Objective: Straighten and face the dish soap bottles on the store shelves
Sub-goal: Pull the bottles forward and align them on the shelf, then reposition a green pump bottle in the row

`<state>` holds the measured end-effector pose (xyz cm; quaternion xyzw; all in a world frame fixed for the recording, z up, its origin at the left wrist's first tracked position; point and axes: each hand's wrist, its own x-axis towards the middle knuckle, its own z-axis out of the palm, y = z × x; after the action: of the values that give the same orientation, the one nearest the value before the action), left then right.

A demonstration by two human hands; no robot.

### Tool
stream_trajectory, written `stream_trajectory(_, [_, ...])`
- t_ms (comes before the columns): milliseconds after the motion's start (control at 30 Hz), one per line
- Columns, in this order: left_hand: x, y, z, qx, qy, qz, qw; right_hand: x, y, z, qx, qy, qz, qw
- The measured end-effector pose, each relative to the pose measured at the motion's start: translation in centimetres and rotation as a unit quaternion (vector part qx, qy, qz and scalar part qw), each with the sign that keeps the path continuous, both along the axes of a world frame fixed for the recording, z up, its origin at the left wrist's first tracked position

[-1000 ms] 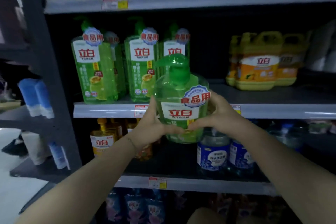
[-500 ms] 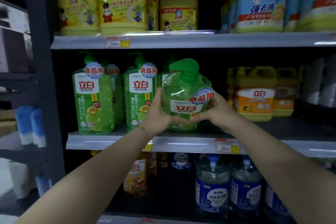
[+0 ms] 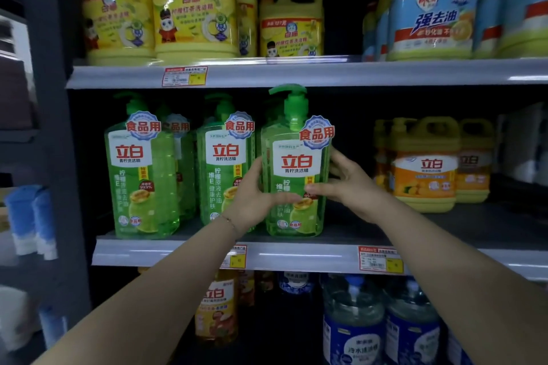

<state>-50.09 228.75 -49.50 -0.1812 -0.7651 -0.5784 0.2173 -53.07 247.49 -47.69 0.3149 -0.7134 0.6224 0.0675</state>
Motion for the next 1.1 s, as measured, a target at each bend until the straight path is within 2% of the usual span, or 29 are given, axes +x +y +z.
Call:
stream_trajectory(167, [-0.2, 1.7, -0.2, -0.04, 0.051, -0.004, 0.998, 0.3, 2.3, -1.0, -0.035, 0.041, -0.047, 0.997])
stream_trajectory(300, [-1.6, 4.7, -0.3, -0.037, 0.059, -0.034, 0.997, -0.1, 5.2, -1.4, -0.047, 0.044, -0.087, 0.994])
stream_trajectory(500, [-4.8, 9.5, -1.0, -0.009, 0.029, -0.056, 0.998, -1.2, 8.9, -0.5, 0.025, 0.039, -0.137, 0.989])
stream_trajectory(733, [-8.4, 11.2, -0.5, 0.005, 0.019, -0.058, 0.998, -3.8, 10.3, 1.0, 0.069, 0.001, -0.146, 0.987])
stream_trajectory(900, [-10.9, 11.4, -0.7, 0.001, 0.05, 0.025, 0.998, -6.9, 10.4, 1.0, 0.092, -0.041, -0.147, 0.984])
stream_trajectory(967, [-11.3, 11.7, -0.7, -0.03, 0.057, 0.062, 0.996, -7.8, 9.9, 0.3, 0.087, -0.05, -0.151, 0.983])
stream_trajectory(1033, [-11.5, 11.4, -0.6, -0.112, 0.076, 0.104, 0.985, -8.4, 9.1, -0.5, 0.086, -0.062, -0.167, 0.98])
stream_trajectory(1100, [-10.8, 10.3, -0.5, -0.249, 0.127, 0.181, 0.943, -9.1, 8.4, -1.2, 0.068, -0.081, -0.174, 0.979])
